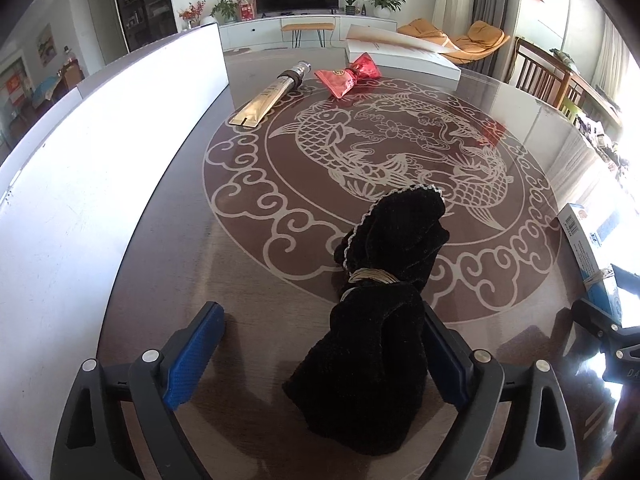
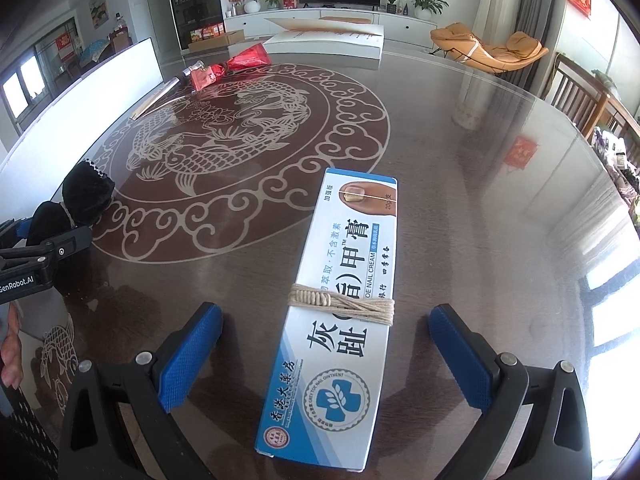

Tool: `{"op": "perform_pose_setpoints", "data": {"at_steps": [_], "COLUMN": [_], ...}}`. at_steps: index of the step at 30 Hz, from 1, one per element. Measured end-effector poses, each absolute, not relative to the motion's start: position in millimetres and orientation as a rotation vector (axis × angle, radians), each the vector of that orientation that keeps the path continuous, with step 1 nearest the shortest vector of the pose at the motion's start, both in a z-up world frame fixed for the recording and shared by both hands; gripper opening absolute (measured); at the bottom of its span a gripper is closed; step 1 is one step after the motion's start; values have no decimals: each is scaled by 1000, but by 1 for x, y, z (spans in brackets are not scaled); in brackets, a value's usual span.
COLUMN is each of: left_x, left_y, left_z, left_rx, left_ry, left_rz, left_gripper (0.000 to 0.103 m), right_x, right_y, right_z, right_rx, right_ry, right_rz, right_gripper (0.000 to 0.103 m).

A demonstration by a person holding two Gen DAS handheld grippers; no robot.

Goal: Organize objects
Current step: 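Hold the nail cream box and black bag lifted in both grippers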

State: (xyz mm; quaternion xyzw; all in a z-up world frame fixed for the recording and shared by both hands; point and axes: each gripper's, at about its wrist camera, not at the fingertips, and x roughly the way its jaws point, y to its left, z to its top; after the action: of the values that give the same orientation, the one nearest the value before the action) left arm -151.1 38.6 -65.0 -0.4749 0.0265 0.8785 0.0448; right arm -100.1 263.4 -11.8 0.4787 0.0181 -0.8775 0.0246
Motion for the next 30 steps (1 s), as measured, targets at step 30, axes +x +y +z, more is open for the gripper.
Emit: {"op": "perform_pose_setpoints", "data": {"at_steps": [30], "left_x": [-152], "left_y": [37], "left_z": [-68], "left_rx": [-1410], "left_ry": [76], "left_rz": [2697], "left_gripper": [103], "right_x": [-96], "right_y": [264], "right_z": [-12], "right_rx": [1423], "right_ry": [52], "right_rz": [-2752], "right_gripper": [103]}}
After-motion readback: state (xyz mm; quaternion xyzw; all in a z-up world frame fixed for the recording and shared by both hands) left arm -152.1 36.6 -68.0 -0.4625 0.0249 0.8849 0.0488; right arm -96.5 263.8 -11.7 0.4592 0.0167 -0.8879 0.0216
